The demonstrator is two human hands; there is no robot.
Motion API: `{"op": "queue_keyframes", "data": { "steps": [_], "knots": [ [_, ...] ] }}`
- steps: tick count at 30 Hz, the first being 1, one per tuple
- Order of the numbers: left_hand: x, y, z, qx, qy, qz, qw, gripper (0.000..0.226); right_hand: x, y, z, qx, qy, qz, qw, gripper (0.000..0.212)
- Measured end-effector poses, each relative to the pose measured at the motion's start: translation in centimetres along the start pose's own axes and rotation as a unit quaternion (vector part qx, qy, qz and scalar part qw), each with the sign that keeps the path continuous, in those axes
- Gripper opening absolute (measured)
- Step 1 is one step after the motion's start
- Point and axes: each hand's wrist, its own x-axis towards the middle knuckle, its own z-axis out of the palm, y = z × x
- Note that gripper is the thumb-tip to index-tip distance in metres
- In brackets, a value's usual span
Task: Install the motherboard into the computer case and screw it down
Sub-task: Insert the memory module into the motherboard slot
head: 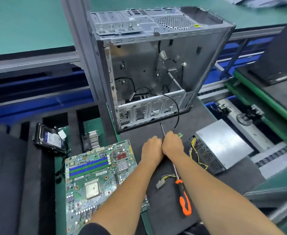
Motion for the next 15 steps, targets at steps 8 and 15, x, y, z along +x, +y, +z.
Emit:
{"op": "queue_keyframes", "data": {
  "steps": [8,15],
  "knots": [
    [0.8,0.2,-0.1,-0.023,-0.021,-0.016,0.999,0.010,0.6,0.1,-0.3,0.004,-0.006,0.000,1.000,0.022],
    [-0.4,-1.6,-2.7,0.037,-0.035,-0.046,0.998,0.017,0.5,-0.3,-0.6,0.012,-0.023,0.025,0.999,0.046]
  ]
}}
